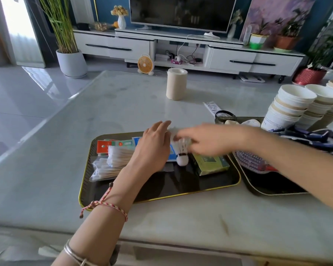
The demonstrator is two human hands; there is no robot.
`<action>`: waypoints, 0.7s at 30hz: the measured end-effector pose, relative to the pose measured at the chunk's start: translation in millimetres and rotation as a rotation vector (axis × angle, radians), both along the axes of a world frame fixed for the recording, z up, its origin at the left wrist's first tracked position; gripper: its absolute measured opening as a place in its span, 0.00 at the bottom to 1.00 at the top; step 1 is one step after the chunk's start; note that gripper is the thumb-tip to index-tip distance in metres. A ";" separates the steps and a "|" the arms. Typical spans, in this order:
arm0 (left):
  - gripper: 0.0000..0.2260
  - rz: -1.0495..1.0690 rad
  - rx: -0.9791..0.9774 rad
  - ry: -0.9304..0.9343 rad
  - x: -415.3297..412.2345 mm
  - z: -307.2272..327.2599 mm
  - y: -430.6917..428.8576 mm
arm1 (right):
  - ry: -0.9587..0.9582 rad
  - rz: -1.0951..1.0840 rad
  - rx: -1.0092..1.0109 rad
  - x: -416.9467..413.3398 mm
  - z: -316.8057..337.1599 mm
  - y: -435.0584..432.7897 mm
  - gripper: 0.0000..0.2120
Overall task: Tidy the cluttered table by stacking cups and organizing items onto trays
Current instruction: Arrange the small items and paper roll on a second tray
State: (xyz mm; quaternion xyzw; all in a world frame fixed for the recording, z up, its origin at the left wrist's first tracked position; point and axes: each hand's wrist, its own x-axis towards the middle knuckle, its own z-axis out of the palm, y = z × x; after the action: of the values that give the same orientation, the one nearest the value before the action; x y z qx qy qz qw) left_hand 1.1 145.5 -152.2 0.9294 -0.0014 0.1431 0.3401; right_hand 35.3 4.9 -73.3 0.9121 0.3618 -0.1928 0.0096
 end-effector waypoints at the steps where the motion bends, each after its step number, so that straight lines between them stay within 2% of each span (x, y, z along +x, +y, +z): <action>1: 0.18 0.010 -0.010 0.002 2.0 0.0 -0.4 | 0.024 -0.063 0.046 15.5 5.5 -2.8 0.17; 4: 0.19 0.038 -0.023 -0.006 3.7 3.2 -0.8 | 0.065 -0.278 0.277 57.9 12.8 -12.9 0.10; 8: 0.18 0.025 -0.024 -0.003 6.6 4.1 -3.3 | 0.144 -0.536 0.557 99.1 6.9 -25.7 0.09; 10: 0.18 0.013 -0.026 0.014 9.4 1.8 -6.3 | 0.023 -0.655 0.640 118.2 -4.8 -28.6 0.10; 11: 0.18 0.008 -0.025 0.018 9.9 1.0 -8.0 | -0.096 -0.682 0.588 126.9 -12.7 -29.4 0.11; 13: 0.18 0.004 -0.022 0.020 12.0 -0.5 -12.3 | -0.278 -0.688 0.345 139.3 -30.6 -30.7 0.12; 16: 0.19 0.011 -0.021 0.005 15.5 -1.0 -17.3 | -0.231 -0.678 0.101 145.2 -51.4 -27.4 0.19; 18: 0.19 0.022 -0.020 -0.002 16.5 -1.0 -18.2 | -0.207 -0.689 0.050 148.7 -59.4 -24.2 0.24; 21: 0.19 0.024 -0.026 0.002 16.1 -1.5 -18.6 | -0.235 -0.704 0.008 150.7 -67.3 -21.9 0.22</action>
State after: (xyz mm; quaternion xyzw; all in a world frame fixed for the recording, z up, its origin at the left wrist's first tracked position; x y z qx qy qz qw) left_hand 17.2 126.9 -153.8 0.9251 0.0119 0.1461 0.3503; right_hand 186.0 -17.0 -140.6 0.9966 0.0229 -0.0768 -0.0196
